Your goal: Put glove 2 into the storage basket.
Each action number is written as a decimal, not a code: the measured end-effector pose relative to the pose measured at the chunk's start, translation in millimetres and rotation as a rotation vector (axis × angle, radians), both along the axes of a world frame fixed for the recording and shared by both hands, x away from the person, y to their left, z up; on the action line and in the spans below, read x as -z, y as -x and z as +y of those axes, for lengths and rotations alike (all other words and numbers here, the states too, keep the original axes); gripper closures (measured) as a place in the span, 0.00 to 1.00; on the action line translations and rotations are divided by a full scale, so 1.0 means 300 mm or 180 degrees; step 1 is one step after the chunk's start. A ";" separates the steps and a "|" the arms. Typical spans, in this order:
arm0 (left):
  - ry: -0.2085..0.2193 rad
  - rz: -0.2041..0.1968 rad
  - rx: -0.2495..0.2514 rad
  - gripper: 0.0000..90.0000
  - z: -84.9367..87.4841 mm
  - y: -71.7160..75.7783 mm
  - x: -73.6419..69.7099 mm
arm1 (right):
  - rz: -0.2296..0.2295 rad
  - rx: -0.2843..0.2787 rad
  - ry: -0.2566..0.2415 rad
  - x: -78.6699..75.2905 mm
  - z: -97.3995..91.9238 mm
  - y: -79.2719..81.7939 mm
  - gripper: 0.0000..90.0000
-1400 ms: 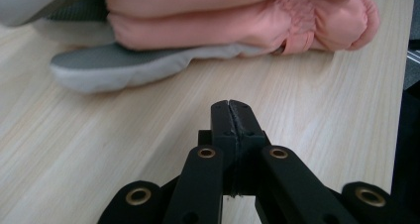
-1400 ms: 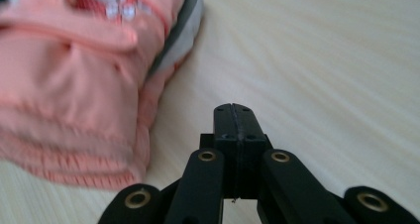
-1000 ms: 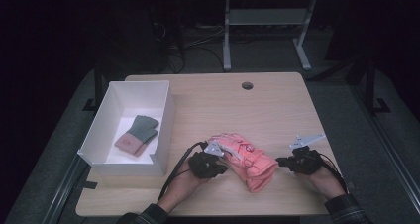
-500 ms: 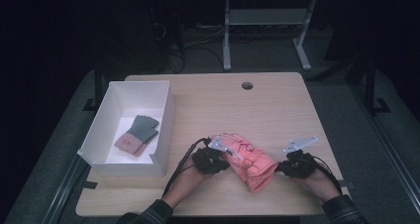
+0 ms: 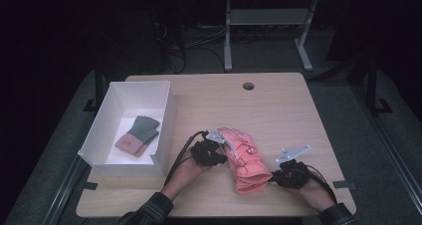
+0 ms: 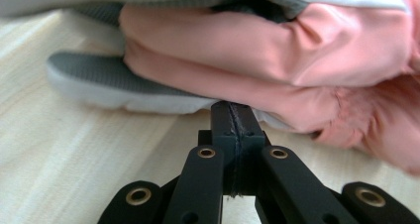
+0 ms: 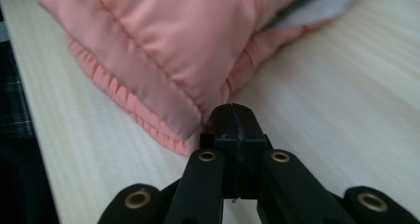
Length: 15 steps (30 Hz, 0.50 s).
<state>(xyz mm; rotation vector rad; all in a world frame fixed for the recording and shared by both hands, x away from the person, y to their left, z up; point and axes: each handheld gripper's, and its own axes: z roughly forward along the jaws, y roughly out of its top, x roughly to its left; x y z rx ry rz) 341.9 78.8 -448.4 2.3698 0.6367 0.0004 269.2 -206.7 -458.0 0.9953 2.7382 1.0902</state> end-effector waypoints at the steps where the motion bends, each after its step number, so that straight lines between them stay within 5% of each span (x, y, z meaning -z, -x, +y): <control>1: 0.0015 0.0008 0.0002 1.00 0.000 -0.003 0.002 | 0.0004 -0.0025 -0.0011 -0.001 0.011 0.005 1.00; 15: 0.0053 0.0035 0.0022 1.00 0.011 -0.013 0.004 | 0.0025 -0.0408 -0.0093 0.010 0.154 0.061 1.00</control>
